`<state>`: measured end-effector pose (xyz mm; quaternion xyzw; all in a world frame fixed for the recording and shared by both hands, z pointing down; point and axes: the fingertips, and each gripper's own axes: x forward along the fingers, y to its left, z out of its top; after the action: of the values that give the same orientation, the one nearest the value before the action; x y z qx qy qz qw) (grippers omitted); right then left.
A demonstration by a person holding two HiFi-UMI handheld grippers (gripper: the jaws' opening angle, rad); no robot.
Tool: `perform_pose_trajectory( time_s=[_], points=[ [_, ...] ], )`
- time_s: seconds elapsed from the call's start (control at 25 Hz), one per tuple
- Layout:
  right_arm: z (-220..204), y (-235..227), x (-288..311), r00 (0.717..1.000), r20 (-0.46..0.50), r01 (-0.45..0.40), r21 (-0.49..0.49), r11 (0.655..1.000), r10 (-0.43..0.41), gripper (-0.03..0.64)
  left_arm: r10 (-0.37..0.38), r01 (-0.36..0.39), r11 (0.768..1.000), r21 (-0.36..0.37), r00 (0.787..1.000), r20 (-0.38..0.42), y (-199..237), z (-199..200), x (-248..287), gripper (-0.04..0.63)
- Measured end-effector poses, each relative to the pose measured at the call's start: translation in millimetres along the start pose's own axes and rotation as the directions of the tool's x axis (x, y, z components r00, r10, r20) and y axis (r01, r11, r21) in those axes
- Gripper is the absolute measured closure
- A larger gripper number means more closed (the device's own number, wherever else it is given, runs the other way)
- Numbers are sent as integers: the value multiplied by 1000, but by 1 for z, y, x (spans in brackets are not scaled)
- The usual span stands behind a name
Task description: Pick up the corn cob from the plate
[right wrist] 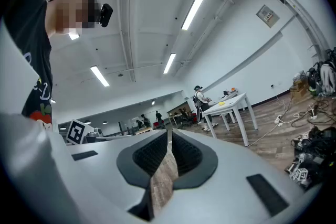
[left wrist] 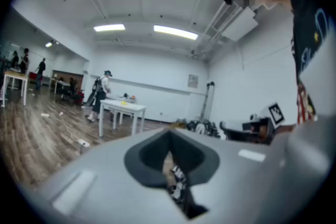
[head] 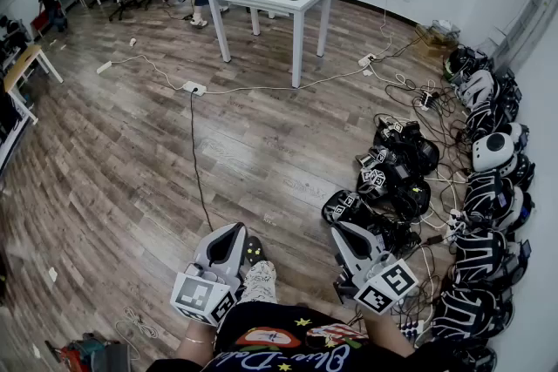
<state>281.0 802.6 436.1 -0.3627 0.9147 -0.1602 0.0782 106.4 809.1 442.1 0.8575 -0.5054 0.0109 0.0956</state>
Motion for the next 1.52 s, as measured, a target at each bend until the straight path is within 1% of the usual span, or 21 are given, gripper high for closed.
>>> perform_pose_trajectory(
  time_s=[0.08, 0.16, 0.32, 0.36, 0.44, 0.52, 0.64, 0.76, 0.84, 0.92, 1.0, 1.08, 1.16, 1.24, 1.32, 1.4, 1.44, 1.52],
  points=[
    [8, -14, 44, 1000, 9, -9, -9, 1000, 9, 598, 5, -4, 1000, -16, 1000, 22, 36, 12, 24, 598],
    [19, -26, 92, 999, 29, -17, -19, 1000, 18, 598, 3, -2, 1000, -9, 999, 40, 74, 26, 48, 598],
    [49, -46, 198, 996, 80, -32, -35, 999, 35, 598, 0, -3, 997, 71, 999, 45, 151, 58, 90, 598],
    [56, -50, 224, 995, 93, -39, -37, 999, 43, 598, 1, -5, 997, 75, 999, 48, 170, 65, 98, 598],
    [64, -57, 269, 993, 111, -43, -36, 998, 47, 598, 11, -14, 998, 53, 998, 58, 207, 71, 112, 598],
    [61, -68, 305, 995, 94, -19, -23, 1000, 21, 598, 31, -33, 999, 34, 998, 53, 241, 71, 127, 598],
    [56, -95, 348, 999, 39, 22, -14, 1000, -22, 598, 39, -40, 999, 34, 999, 23, 283, 70, 160, 598],
    [55, -138, 383, 998, 4, 58, -24, 998, -58, 598, 28, -28, 1000, 7, 1000, 10, 322, 75, 205, 598],
    [59, -176, 410, 996, 7, 84, -22, 996, -84, 598, 34, -34, 999, -8, 999, 10, 351, 82, 242, 598],
    [70, -216, 445, 995, 21, 100, -8, 995, -100, 598, 65, -64, 998, -22, 998, 18, 384, 95, 284, 598],
    [85, -253, 486, 995, 30, 95, 13, 995, -95, 598, 89, -88, 996, -31, 995, 35, 413, 115, 330, 598],
    [102, -288, 524, 996, 35, 82, 23, 996, -83, 598, 82, -81, 997, -11, 996, 46, 433, 138, 378, 598],
    [123, -318, 559, 997, 44, 67, 17, 998, -68, 598, 78, -80, 996, 29, 995, 58, 449, 160, 422, 598],
    [138, -343, 587, 998, 50, 45, -1, 999, -45, 598, 86, -89, 995, 49, 994, 65, 464, 169, 455, 598],
    [142, -371, 614, 999, 28, 45, -18, 999, -45, 598, 97, -98, 995, 26, 994, 49, 483, 169, 486, 598],
    [137, -398, 637, 997, -18, 74, -12, 997, -74, 598, 97, -97, 995, -12, 995, 21, 506, 168, 516, 598],
    [132, -409, 648, 995, -41, 90, 0, 996, -90, 598, 92, -92, 996, -18, 996, 9, 518, 167, 531, 598],
    [121, -431, 671, 990, -86, 114, 22, 993, -111, 598, 85, -85, 996, -9, 996, -3, 545, 166, 564, 598]
  ],
)
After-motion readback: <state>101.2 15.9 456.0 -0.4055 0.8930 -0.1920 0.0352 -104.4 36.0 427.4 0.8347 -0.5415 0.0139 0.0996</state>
